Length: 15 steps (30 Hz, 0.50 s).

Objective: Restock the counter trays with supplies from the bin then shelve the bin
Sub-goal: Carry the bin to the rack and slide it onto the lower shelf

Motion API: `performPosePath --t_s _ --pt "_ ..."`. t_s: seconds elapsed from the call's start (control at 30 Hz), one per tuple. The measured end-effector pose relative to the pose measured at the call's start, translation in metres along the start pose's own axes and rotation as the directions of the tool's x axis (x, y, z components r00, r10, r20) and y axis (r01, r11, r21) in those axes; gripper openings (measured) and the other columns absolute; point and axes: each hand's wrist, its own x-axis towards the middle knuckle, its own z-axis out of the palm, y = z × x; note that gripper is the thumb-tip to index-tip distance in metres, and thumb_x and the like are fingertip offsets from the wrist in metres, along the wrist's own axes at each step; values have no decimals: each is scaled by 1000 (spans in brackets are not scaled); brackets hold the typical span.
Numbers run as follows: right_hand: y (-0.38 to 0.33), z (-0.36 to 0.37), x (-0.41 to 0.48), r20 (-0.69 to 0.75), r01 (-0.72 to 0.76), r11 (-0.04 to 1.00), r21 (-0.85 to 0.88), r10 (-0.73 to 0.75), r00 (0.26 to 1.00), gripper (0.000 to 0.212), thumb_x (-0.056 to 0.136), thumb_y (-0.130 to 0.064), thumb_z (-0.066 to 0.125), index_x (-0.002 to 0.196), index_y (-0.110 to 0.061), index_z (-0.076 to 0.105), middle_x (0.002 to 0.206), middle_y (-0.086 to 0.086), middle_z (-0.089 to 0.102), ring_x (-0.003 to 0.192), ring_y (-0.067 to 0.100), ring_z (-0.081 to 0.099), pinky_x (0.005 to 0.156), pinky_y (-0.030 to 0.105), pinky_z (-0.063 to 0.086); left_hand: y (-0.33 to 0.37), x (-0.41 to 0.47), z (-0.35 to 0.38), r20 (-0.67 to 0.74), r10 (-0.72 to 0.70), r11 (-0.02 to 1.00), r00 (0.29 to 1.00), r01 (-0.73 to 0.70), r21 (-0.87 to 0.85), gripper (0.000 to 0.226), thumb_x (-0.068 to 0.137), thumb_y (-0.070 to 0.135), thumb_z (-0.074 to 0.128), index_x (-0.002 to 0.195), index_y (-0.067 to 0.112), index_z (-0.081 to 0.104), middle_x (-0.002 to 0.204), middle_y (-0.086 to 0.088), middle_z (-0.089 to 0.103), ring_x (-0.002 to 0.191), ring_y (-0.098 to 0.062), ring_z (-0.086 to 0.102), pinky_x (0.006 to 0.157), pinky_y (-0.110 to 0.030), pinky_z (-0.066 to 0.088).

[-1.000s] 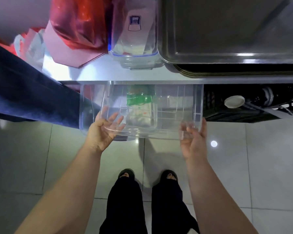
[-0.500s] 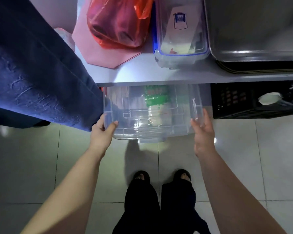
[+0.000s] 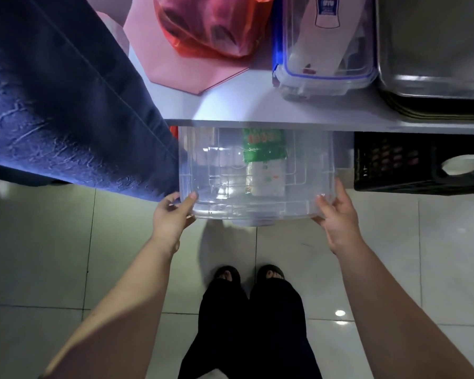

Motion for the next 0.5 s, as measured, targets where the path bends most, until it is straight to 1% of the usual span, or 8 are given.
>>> performPosePath --t_s 0.1,0.17,0.23,0.3,0.4,0.5 --pt "2 0 -1 0 -13 1000 -1 13 1000 70 85 -2 67 141 -34 40 139 9 50 118 24 56 96 49 49 -1 -1 -8 85 -86 992 993 93 -80 25 83 18 73 105 11 64 102 -8 69 87 -17 67 86 -34 54" --pt "3 0 -1 -11 -32 999 -14 32 999 67 83 3 67 140 -25 43 131 12 57 110 24 62 94 46 51 0 1 -10 111 -113 982 987 128 -139 18 84 9 70 101 13 66 99 -5 71 85 -15 70 86 -34 55" --pt "2 -1 -1 -33 -52 998 26 53 998 54 84 3 66 133 -16 51 120 14 64 100 21 67 93 43 52 3 4 -10 150 -106 979 983 129 -156 21 85 6 67 105 13 67 98 -3 74 86 -14 71 80 -31 57" --pt "0 -3 0 -45 -62 996 69 65 997 45 85 1 65 127 -10 54 110 11 68 93 17 69 90 41 54 8 4 -7 176 -88 983 980 115 -145 27 85 7 67 110 16 67 98 0 75 91 -14 70 74 -30 58" --pt "-3 -3 3 -45 -60 993 103 65 997 50 85 2 65 132 -4 47 104 10 68 89 17 69 81 36 57 9 5 -2 136 -93 987 986 109 -117 27 83 14 72 108 24 69 100 5 73 98 -14 66 81 -34 55" --pt "0 0 1 -76 -50 995 87 57 995 54 85 -2 67 134 -8 44 104 10 68 89 17 69 78 35 57 6 2 1 83 -107 985 991 117 -125 34 82 17 73 115 22 67 103 3 70 98 -14 64 84 -33 52"
